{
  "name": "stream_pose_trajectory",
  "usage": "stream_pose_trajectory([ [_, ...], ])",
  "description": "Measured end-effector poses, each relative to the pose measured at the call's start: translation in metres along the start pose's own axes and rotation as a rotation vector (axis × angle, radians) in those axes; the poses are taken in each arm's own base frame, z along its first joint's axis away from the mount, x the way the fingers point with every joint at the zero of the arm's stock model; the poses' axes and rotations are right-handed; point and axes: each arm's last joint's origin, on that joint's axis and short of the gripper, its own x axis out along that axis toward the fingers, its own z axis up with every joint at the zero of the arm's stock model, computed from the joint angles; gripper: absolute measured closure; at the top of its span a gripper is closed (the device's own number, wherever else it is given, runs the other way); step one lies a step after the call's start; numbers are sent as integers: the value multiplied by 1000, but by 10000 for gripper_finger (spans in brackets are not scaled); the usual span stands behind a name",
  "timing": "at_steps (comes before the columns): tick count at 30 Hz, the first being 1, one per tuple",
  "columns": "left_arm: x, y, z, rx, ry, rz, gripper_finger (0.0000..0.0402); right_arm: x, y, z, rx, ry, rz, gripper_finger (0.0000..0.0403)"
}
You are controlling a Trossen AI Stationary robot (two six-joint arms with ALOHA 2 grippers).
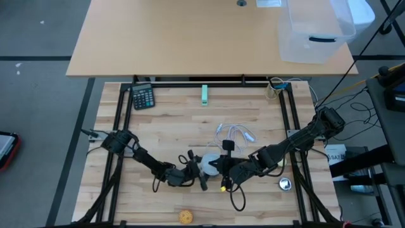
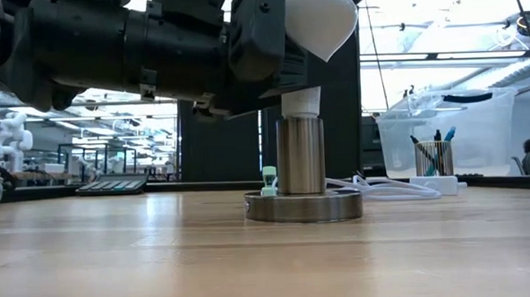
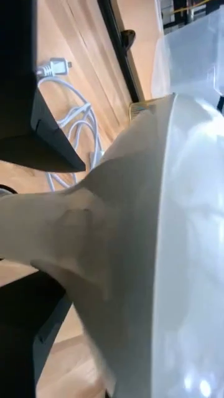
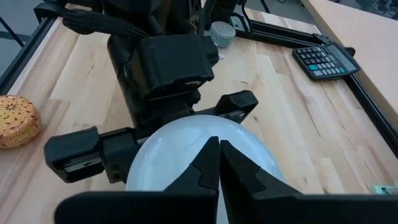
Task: Screw lightbulb
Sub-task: Insert the white lightbulb into the silver lamp
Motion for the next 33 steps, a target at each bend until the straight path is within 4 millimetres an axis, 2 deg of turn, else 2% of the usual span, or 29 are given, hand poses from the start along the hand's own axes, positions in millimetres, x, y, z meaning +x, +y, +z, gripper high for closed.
stream_pose_trajectory([
  [6, 0, -1, -1, 29, 3, -43, 224, 0, 0, 0, 0, 1, -4, 403],
  [9, 0, -1, -1, 43, 6, -47, 240, 0, 0, 0, 9, 3, -6, 403],
  [15, 1, 1, -2, 62, 9, -72, 234, 0, 0, -1, 18, 3, -4, 403],
  [33, 4, 35, -13, 39, -32, -362, 232, -1, 1, -1, 25, 1, -2, 403],
])
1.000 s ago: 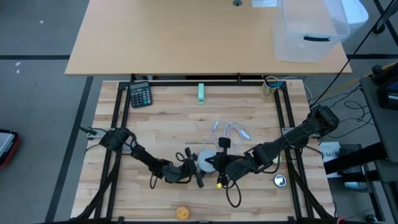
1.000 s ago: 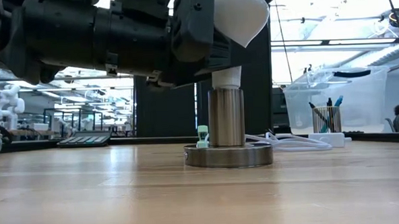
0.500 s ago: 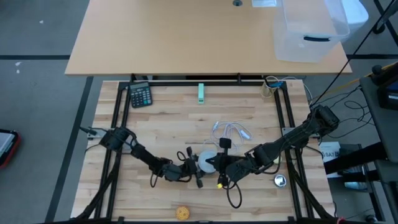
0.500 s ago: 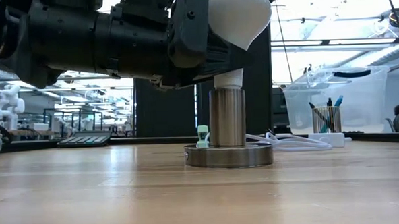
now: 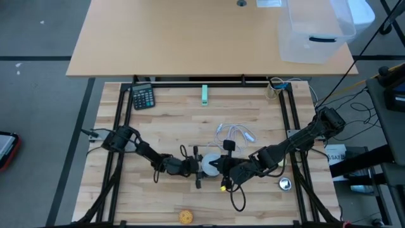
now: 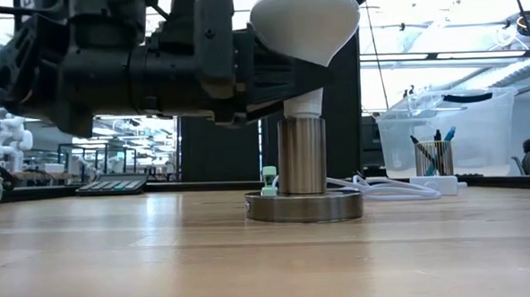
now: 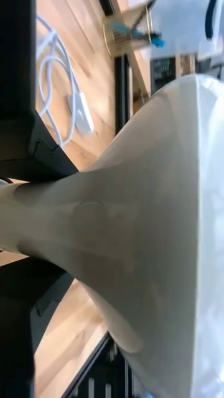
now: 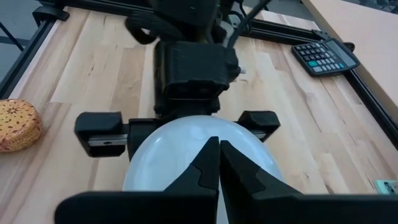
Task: Screw lightbulb
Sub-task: Insert the white lightbulb into the silver lamp
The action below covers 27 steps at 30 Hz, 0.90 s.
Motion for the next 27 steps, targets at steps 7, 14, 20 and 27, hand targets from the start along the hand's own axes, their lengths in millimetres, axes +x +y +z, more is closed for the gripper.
stream_pose_trajectory([
  [7, -1, 18, -3, 3, -18, -137, 232, 0, 0, 0, 2, -3, 2, 403],
  [14, 3, 40, -6, 0, -19, -329, 232, 0, 0, 0, 9, -1, 3, 403],
  [20, 7, 63, -8, -49, 3, -504, 232, 0, 0, 0, 20, -2, -2, 403],
  [27, 8, 76, -8, -108, 23, -576, 232, 1, -1, 0, 28, -3, -9, 403],
])
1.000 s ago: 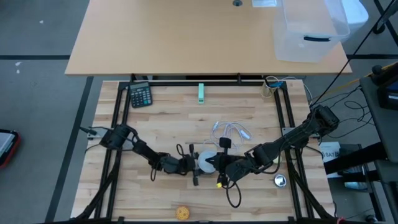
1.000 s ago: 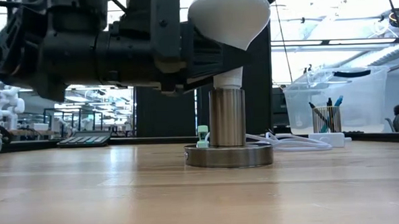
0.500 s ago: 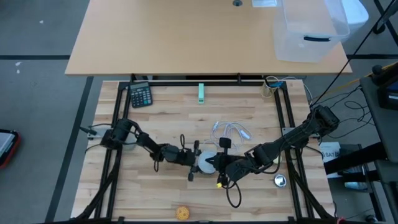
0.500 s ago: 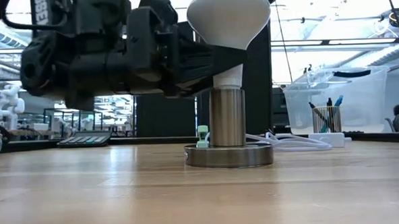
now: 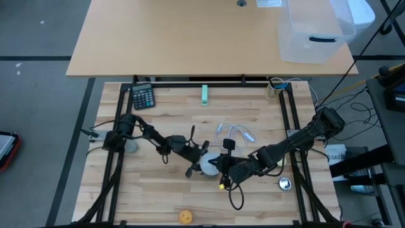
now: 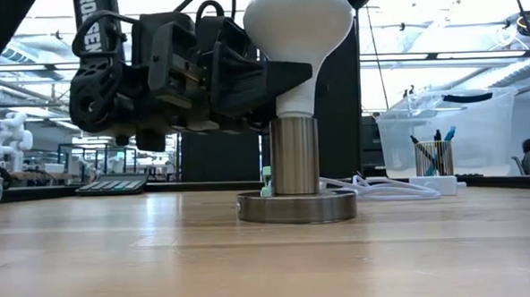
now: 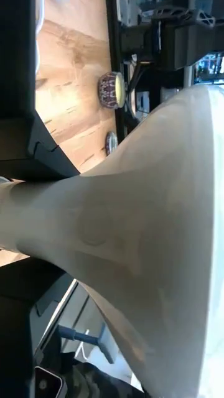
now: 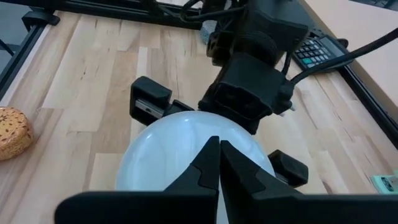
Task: Screw lightbulb
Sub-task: Insert the white lightbulb into the silver lamp
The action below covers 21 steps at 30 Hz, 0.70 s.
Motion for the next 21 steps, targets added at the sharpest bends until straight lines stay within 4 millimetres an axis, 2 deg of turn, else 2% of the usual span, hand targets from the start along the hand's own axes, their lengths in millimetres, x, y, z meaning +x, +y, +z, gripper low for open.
stream_pose_trajectory([
  [7, 5, -11, -1, 42, -8, 95, 224, -1, 1, 0, -5, 3, 15, 403],
  [16, 13, -28, -7, 85, 20, 230, 146, -1, 1, 0, -9, 0, 18, 403],
  [21, 16, -35, -4, 89, -14, 289, 122, -1, 1, 0, -10, 0, 18, 403],
])
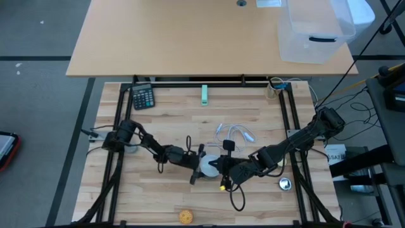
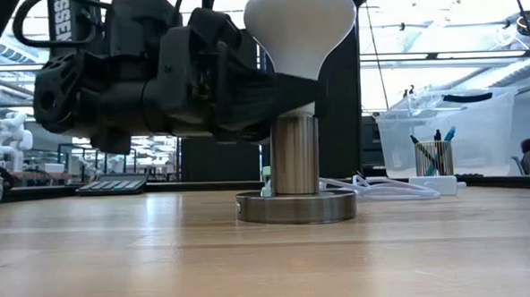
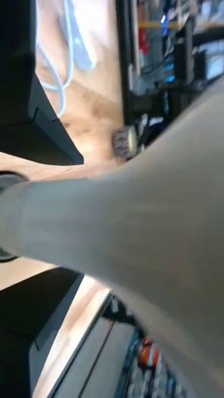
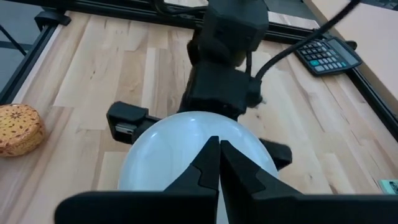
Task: Screw lightbulb
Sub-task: Insert the white lightbulb into the silver lamp
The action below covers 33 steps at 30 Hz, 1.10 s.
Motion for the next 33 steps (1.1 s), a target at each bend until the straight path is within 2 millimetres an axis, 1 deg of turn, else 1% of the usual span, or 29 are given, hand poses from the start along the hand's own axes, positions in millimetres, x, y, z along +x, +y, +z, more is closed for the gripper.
stream_pose_trajectory([
  [5, 0, -12, 5, 18, -42, 78, 117, 0, 0, 0, 0, 0, -1, 403],
  [13, -1, -38, 5, 8, -23, 357, 117, 0, 0, 0, -14, -1, -5, 403],
  [19, 8, -57, 14, -6, -49, 439, 117, 0, 0, 0, -19, -1, -5, 403],
  [22, 17, -62, 19, -4, -39, 467, 117, 0, 0, 0, -23, -1, -5, 403],
  [26, 30, -64, 19, 26, 51, 548, 117, 0, 0, 0, -26, -1, -5, 403],
  [29, 38, -64, 26, 14, 36, 583, 117, 0, 0, 0, -32, -1, -7, 403],
  [33, 41, -65, 30, 16, 30, 627, 117, 0, -1, 0, -35, 2, -10, 403],
])
